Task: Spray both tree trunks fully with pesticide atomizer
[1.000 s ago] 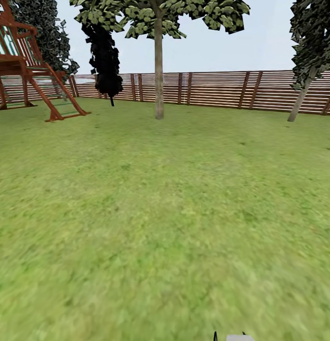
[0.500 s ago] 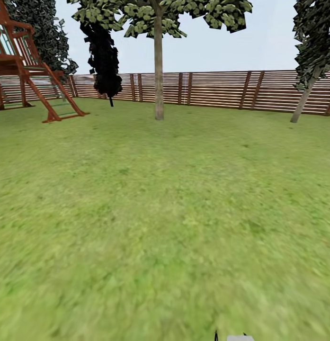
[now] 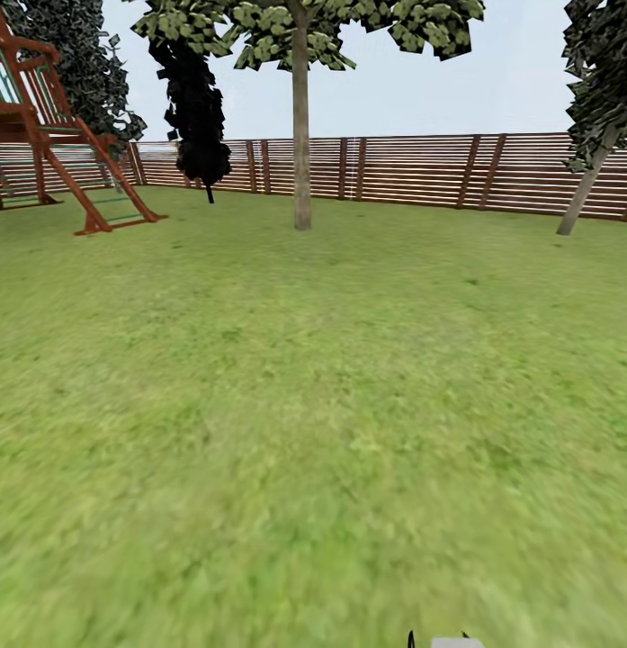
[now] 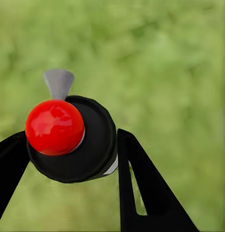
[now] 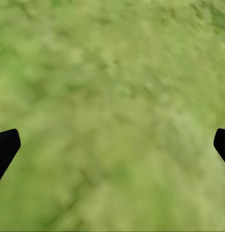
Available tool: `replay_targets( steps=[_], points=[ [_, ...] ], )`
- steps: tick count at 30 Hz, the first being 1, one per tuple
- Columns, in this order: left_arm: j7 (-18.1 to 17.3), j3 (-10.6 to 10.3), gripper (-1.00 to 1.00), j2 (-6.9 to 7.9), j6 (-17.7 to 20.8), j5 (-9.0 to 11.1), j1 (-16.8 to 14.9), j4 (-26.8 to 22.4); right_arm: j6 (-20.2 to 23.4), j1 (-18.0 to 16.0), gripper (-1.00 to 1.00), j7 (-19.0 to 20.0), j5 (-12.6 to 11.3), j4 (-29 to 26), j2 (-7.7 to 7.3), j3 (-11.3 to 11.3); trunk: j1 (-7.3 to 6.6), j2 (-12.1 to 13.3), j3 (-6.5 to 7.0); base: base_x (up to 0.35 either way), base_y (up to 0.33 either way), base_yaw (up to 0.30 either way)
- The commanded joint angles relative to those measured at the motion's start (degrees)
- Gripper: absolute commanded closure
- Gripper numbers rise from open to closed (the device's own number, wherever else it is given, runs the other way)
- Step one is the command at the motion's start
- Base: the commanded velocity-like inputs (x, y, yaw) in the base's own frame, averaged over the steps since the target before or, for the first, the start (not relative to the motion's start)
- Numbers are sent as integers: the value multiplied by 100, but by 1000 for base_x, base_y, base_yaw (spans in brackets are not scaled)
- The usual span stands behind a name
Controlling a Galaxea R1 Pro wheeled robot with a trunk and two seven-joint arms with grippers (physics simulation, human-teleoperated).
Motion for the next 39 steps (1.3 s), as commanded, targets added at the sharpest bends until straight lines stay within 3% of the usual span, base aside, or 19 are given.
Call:
replay_targets(
  steps=[1, 27, 39],
  points=[
    [-3, 0, 100, 0, -1, 2, 0, 0, 4, 0, -100, 0, 0, 0, 3, 0, 0, 0, 0, 339, 0, 0],
    [14, 7, 100, 5, 1, 3, 0, 0, 5, 0, -100, 2, 0, 0, -1, 0, 0, 0, 0, 339, 0, 0],
    [14, 0, 100, 0, 9, 3, 0, 0, -17, -4, -100, 14, -5, -4, 64, 6, 0, 0, 0, 339, 0, 0]
  ],
)
